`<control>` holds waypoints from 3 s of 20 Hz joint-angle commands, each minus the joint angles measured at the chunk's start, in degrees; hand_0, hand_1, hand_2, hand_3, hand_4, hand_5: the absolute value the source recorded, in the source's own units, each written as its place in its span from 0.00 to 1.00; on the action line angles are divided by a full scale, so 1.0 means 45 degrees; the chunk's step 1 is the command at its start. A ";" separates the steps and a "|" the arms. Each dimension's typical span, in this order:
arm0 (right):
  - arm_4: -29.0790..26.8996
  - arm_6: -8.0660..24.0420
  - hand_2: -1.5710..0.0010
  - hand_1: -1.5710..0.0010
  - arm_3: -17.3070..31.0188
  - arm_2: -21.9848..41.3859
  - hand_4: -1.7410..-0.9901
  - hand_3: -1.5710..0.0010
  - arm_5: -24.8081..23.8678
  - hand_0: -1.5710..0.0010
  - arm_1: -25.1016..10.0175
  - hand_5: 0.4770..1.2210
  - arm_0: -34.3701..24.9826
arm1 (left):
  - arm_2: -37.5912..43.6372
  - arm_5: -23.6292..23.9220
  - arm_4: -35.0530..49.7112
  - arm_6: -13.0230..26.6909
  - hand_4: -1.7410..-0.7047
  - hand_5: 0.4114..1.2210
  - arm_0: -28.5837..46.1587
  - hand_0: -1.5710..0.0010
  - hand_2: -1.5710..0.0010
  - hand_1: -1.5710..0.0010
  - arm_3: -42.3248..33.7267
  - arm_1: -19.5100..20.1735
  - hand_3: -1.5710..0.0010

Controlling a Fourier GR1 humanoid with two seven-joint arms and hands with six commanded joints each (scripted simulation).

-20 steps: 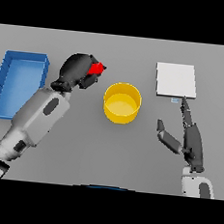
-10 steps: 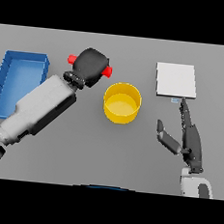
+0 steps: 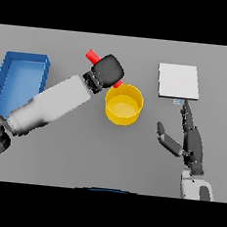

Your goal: Pick up the red beaker and tilt it to pour out 1 green nut into yellow bowl. Pick up the yellow bowl and place it on the metallic measuring scale.

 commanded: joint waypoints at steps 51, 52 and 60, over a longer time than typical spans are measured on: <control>0.0616 -0.0592 1.00 1.00 0.0602 0.0190 0.70 1.00 0.0046 1.00 -0.0521 0.22 -0.0566 | 0.5554 0.6811 1.1767 0.4358 0.00 1.00 0.1538 0.00 0.00 0.00 0.0877 0.6140 0.07; 0.0584 -0.0528 1.00 1.00 0.0547 0.0148 0.71 1.00 0.0086 1.00 -0.0604 0.23 -0.0587 | 0.5583 0.7226 1.2072 0.4834 0.00 1.00 0.2266 0.00 0.00 0.00 0.0097 0.6365 0.08; 0.0589 -0.0427 1.00 1.00 0.0664 0.0114 0.70 1.00 0.0014 1.00 -0.0569 0.25 -0.0710 | 0.5102 0.9723 1.3341 0.6329 0.00 1.00 0.5934 0.00 0.00 0.00 -0.3237 0.6941 0.05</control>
